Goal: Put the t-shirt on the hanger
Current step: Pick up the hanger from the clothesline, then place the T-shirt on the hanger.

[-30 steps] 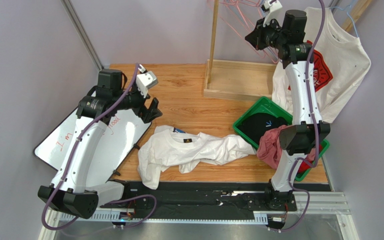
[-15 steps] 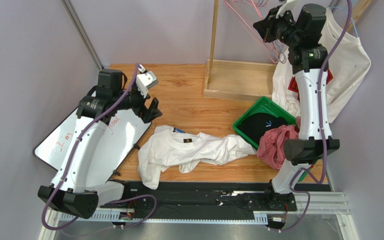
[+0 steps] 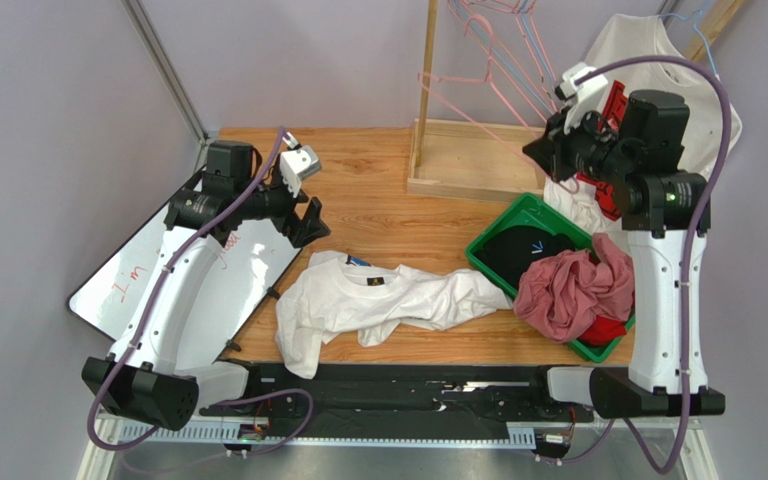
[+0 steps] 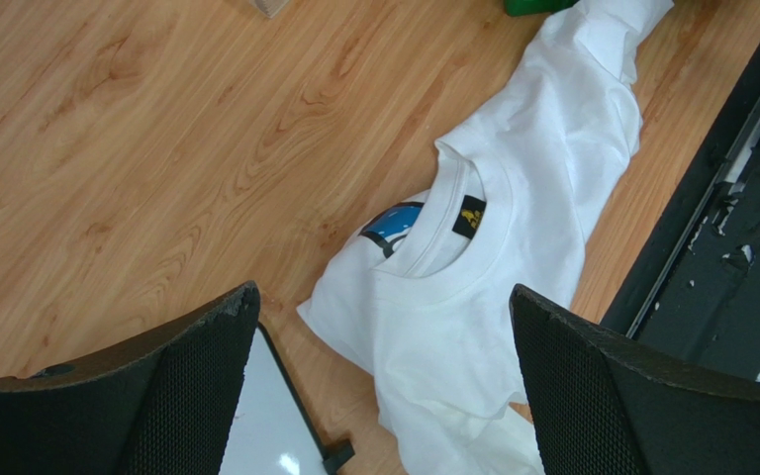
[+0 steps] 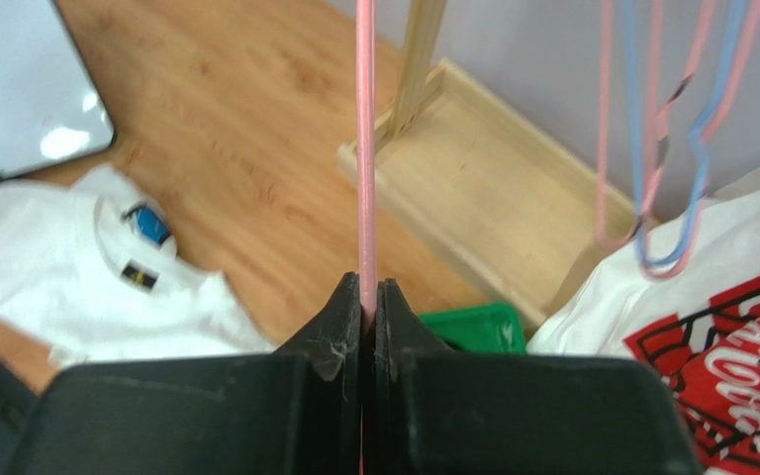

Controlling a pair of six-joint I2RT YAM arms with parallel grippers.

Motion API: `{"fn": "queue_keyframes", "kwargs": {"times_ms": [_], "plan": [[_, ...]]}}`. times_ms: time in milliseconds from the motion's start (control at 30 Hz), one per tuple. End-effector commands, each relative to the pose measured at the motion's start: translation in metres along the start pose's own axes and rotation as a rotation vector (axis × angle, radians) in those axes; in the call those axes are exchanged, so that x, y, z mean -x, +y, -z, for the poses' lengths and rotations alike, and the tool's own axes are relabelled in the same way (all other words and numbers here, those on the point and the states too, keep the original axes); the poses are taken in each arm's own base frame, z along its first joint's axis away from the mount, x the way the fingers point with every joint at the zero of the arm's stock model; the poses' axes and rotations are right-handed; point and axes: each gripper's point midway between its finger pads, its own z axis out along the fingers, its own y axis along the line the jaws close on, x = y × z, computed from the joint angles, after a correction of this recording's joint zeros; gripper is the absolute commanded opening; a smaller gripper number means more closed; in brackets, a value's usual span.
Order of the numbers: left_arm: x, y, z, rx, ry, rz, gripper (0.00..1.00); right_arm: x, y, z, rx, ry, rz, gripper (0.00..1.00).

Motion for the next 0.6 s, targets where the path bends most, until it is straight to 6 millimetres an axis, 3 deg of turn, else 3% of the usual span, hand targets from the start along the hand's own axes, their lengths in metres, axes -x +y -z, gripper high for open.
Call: {"fn": "queue_keyframes", "kwargs": {"times_ms": [0, 33, 67, 100, 167, 300, 400, 567], "plan": [[0.032, -0.007, -0.003, -0.046, -0.174, -0.083, 0.99, -0.052, 0.051, 0.039, 0.203, 0.145, 0.113, 0.00], [0.030, -0.011, -0.003, -0.053, -0.200, -0.092, 0.99, -0.057, 0.063, 0.050, 0.231, 0.145, 0.126, 0.00], [0.034, -0.016, -0.003, -0.074, -0.238, -0.116, 0.99, -0.077, 0.073, 0.052, 0.282, 0.193, 0.110, 0.00], [0.048, -0.014, -0.001, -0.059, -0.302, -0.173, 0.99, -0.083, 0.088, 0.056, 0.353, 0.189, 0.095, 0.00], [0.051, -0.019, -0.001, -0.072, -0.351, -0.233, 0.99, -0.106, 0.110, 0.062, 0.445, 0.218, 0.064, 0.00], [0.057, -0.031, -0.004, -0.111, -0.383, -0.376, 0.99, -0.117, 0.152, 0.068, 0.639, 0.181, 0.059, 0.00], [0.056, -0.056, -0.009, -0.182, -0.409, -0.494, 0.99, -0.118, 0.172, 0.066, 0.751, 0.158, 0.031, 0.00], [0.040, -0.107, -0.021, -0.354, -0.395, -0.556, 0.97, -0.117, 0.188, 0.054, 0.836, 0.133, 0.058, 0.00]]}}
